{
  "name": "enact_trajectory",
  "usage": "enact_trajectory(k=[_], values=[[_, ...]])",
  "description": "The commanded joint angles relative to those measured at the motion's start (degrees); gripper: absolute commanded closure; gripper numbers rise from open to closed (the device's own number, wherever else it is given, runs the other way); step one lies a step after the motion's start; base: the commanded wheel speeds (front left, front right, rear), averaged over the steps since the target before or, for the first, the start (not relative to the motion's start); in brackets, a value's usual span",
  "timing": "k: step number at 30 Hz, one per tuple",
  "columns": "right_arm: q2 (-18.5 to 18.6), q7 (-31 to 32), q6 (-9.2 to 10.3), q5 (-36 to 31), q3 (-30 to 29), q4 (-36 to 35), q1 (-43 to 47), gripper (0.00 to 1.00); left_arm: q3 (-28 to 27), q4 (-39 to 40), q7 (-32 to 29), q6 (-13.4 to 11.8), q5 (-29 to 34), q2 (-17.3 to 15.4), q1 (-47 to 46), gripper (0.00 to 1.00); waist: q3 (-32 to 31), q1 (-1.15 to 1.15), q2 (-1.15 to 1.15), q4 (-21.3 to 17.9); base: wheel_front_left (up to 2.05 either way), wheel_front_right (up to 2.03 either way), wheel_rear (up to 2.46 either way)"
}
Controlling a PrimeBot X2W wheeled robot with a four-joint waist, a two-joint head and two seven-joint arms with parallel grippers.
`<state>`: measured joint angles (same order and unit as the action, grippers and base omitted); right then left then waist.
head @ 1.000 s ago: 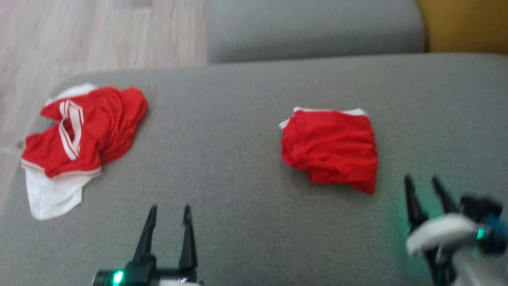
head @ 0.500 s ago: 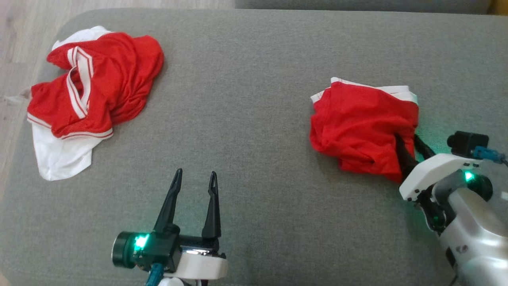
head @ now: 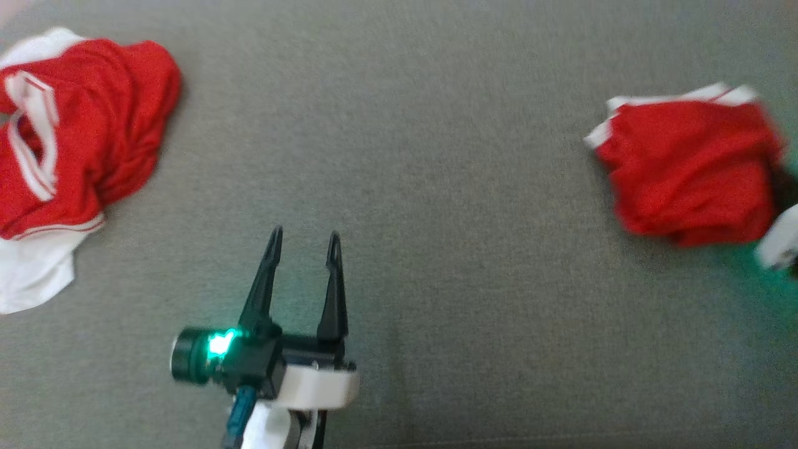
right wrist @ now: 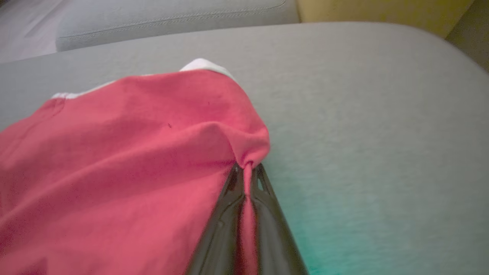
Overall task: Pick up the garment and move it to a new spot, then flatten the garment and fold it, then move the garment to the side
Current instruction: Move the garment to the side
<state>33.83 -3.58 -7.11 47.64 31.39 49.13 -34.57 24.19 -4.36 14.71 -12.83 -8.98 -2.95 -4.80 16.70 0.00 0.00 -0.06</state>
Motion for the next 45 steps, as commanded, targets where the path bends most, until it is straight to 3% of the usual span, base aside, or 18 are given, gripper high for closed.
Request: enact_trajectory(k=[1,13,14,15,19,24,28,35,38,45], values=[[5.01,-1.46,-0.37,-0.58,0.46,-0.32,-2.65,1.00,-0.72,2.47,0.29,-0.32,0.77,0.07,-3.35,0.00,5.13,0.00,0.00,-3.03,0.00,0.00,0.00],[18.01,-5.29,-0.37,-5.40,0.81,6.43,-12.72,1.00,1.36,1.26,0.29,0.53,4.09,0.07,-11.84,0.00,13.68,0.00,0.00,-5.39,0.00,0.00,0.00],[18.48,-6.11,-0.37,-6.38,0.86,7.29,-13.69,0.82,1.43,1.27,0.29,0.53,4.16,0.07,-12.33,0.00,13.76,0.00,0.00,-5.47,0.00,0.00,0.00],[18.71,-6.95,-0.37,-7.60,0.91,8.32,-14.71,0.00,1.58,1.30,0.29,0.60,4.17,0.07,-12.76,0.00,13.70,0.00,0.00,-5.50,0.00,0.00,0.00],[17.33,-10.24,-0.37,-13.18,1.00,11.43,-17.94,0.00,1.99,1.23,0.29,0.48,3.29,0.07,-13.34,0.00,11.26,0.00,0.00,-4.83,0.00,0.00,0.00],[10.76,-11.35,-0.37,-18.72,-0.03,12.22,-17.07,0.00,0.94,0.27,0.29,0.13,1.02,0.07,-11.53,0.00,5.05,0.00,0.00,-3.36,0.00,0.00,0.00],[3.66,-11.40,-0.37,-21.75,-4.03,4.27,-10.33,0.00,-1.45,-0.77,0.29,0.11,-0.95,0.07,-8.74,0.00,-1.88,0.00,0.00,-2.36,0.00,0.00,0.00],[-11.88,-11.41,-0.37,-29.13,-15.18,-12.13,10.45,0.00,-6.70,-3.76,0.29,1.41,-1.21,0.06,-1.62,0.00,-15.35,0.00,0.00,-1.22,0.00,0.00,0.00],[-17.84,-11.41,-0.37,-32.12,-16.99,-19.20,17.92,0.00,-8.78,-4.44,0.29,2.07,-0.85,-0.01,0.88,0.00,-17.97,0.00,0.00,-1.17,0.00,0.00,0.00],[-26.59,-11.42,-0.37,-36.25,-19.58,-31.38,30.75,0.00,-12.78,-7.07,0.29,3.08,0.88,-0.19,6.21,0.00,-23.23,0.00,0.00,-1.79,0.00,0.00,0.00]])
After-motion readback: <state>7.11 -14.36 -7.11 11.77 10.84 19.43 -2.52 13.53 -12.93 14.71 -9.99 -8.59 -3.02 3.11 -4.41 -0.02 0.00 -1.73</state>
